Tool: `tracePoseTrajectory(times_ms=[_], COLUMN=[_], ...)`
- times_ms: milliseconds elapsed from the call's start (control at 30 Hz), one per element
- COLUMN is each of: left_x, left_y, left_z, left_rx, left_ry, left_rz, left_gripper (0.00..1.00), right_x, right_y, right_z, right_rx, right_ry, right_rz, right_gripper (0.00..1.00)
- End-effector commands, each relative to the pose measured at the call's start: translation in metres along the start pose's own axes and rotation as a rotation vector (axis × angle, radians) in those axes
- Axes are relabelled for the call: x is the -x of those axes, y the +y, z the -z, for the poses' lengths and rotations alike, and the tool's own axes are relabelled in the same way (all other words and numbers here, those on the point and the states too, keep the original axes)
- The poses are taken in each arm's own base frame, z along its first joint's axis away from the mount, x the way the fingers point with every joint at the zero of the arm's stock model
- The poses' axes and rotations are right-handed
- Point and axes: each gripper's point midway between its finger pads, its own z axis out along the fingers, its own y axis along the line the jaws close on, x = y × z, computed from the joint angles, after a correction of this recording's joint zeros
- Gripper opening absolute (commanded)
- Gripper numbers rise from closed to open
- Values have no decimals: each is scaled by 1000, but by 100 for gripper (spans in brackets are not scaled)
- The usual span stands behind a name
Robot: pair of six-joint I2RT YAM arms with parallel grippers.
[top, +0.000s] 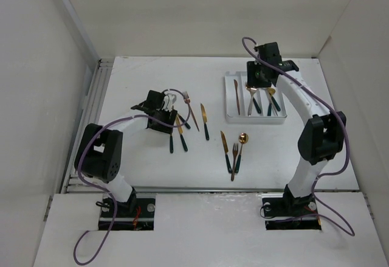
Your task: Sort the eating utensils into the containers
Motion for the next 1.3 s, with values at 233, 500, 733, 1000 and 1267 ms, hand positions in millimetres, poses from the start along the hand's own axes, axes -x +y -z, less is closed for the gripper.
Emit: tracePoseTrajectory(times_ms=[233, 500, 733, 1000, 1267], left_x=[1, -18, -20, -40, -43], left_y=[-22, -21, -20, -33, -33], left_z=[5, 3, 15, 11, -6], left_rx=[-63, -17, -6, -43, -21], left_ry=[57, 214, 251, 288, 330], left_rz=[-86, -1, -53, -52, 5], left_gripper=[56, 50, 50, 50, 34], right_x=[-22, -21, -21, -17, -21], right_y=[-5, -9, -9, -10, -13], right_z=[8, 19, 23, 30, 28], right_rx=[-7, -23, -23, -30, -42], right_ry=[2, -20, -20, -31, -20], right_rz=[-26, -27, -36, -37, -27], right_gripper=[52, 52, 52, 52, 52])
